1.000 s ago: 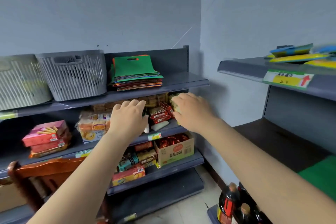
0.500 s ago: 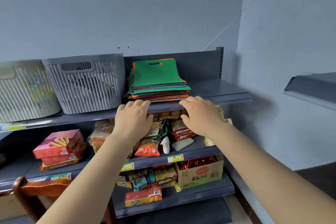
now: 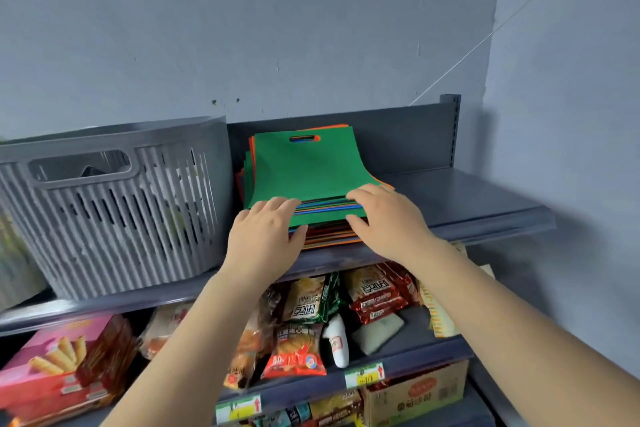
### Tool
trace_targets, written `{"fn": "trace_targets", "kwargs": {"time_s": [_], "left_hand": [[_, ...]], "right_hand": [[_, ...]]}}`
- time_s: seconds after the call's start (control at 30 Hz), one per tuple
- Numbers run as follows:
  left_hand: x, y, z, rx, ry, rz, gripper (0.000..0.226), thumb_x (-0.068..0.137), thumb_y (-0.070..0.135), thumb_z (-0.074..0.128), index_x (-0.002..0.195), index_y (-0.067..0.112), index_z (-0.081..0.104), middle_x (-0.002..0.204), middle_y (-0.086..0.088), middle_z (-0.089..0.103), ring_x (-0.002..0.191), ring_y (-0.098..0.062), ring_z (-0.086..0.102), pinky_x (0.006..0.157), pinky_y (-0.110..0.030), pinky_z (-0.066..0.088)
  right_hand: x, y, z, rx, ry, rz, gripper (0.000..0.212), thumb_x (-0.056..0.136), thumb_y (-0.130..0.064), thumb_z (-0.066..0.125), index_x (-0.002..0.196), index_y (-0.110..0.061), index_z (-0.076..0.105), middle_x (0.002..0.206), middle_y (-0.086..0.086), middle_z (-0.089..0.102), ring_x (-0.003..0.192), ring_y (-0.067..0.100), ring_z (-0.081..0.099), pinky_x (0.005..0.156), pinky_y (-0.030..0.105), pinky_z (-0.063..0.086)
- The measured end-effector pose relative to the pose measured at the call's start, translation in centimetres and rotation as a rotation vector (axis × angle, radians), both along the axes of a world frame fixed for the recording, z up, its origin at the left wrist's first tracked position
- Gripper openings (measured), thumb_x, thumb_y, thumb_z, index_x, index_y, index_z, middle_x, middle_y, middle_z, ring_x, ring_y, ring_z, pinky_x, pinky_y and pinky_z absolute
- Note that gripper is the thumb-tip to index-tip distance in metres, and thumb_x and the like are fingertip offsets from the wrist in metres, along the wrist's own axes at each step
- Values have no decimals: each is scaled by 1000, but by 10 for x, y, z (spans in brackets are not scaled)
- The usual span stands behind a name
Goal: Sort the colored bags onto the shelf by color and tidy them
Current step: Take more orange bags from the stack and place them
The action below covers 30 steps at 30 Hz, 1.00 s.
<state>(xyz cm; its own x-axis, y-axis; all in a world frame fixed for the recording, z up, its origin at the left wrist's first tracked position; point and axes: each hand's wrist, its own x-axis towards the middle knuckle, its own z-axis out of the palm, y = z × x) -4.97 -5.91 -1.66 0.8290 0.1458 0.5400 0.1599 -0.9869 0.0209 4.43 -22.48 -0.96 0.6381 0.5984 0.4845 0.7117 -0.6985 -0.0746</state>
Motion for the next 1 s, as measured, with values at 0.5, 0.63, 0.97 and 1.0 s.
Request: {"fn": "trace_targets", "kwargs": {"time_s": [0.5,0.63,0.97,1.0], "left_hand": [[57,55,20,-117,-43,25,45,93,35,52,136,20,48,136,3,52,125,-22,47,103,-37,34],[60,62,25,-196,-106,-6,42,93,31,55,132,19,53,132,1,56,123,-22,50,103,-40,40],[71,72,15,-55,-258,-71,49,84,41,44,124,16,59,125,0,61,117,-22,53,97,-42,38],[73,71,14,-80,-205,-82,50,85,44,44,124,17,60,123,0,62,116,-22,55,97,-42,39]], "right_hand": [[110,55,21,-312,304,218,56,94,-55,41,140,-24,44,146,-2,44,133,19,41,106,35,36],[121,54,28,-172,326,302,37,97,-42,44,120,-20,64,122,-2,64,108,17,59,92,33,46],[157,55,22,238,249,142,43,100,-18,42,57,-13,34,56,2,39,52,15,37,48,27,23],[158,53,23,271,260,134,44,100,-18,43,57,-13,33,56,2,38,51,15,35,48,28,23]]}}
